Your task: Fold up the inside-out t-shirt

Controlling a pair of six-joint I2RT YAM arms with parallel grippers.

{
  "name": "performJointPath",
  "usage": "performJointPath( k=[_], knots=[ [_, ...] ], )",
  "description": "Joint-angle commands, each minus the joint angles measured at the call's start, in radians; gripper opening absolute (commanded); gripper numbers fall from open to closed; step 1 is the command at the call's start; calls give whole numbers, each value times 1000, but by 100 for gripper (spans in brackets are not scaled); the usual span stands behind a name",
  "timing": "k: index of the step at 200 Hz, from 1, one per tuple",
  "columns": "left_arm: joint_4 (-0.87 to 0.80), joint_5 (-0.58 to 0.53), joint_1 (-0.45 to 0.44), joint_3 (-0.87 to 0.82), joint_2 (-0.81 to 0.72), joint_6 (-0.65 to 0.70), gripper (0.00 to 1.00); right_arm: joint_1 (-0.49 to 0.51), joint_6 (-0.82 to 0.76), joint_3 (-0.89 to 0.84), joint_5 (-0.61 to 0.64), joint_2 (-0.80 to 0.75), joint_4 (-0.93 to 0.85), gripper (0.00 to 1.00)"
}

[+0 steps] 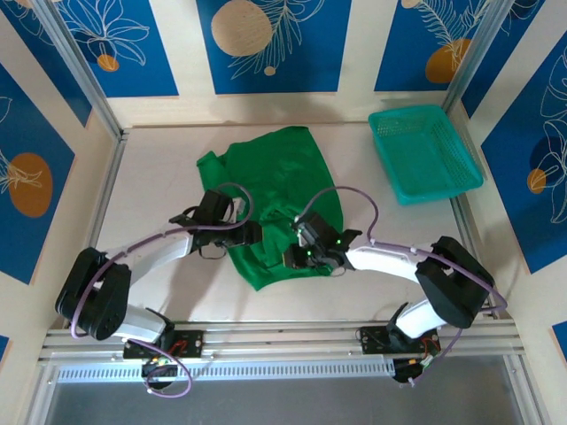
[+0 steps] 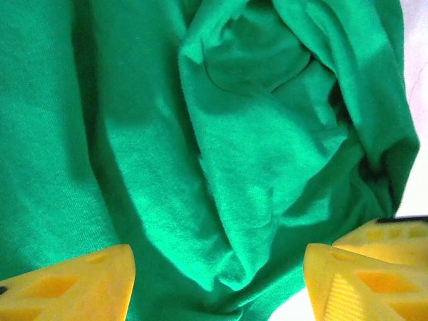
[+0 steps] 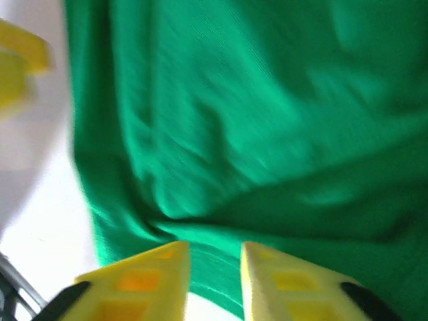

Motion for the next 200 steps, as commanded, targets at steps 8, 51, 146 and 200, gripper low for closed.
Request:
performJointPath(
  k=[8, 51, 146, 200],
  knots=[
    [-74, -6, -7, 27, -50, -1, 67, 195, 141, -99, -138, -41, 40, 19],
    [-165, -44, -60, 65, -102, 28, 69, 266, 131, 8, -132, -170, -164, 29],
    [138, -56, -71, 9, 101, -165, 51, -193, -139, 158, -45, 61, 38, 48],
    [-6, -37, -76, -6, -23, -164, 54, -2, 5, -48, -87, 56, 73, 32]
  ],
)
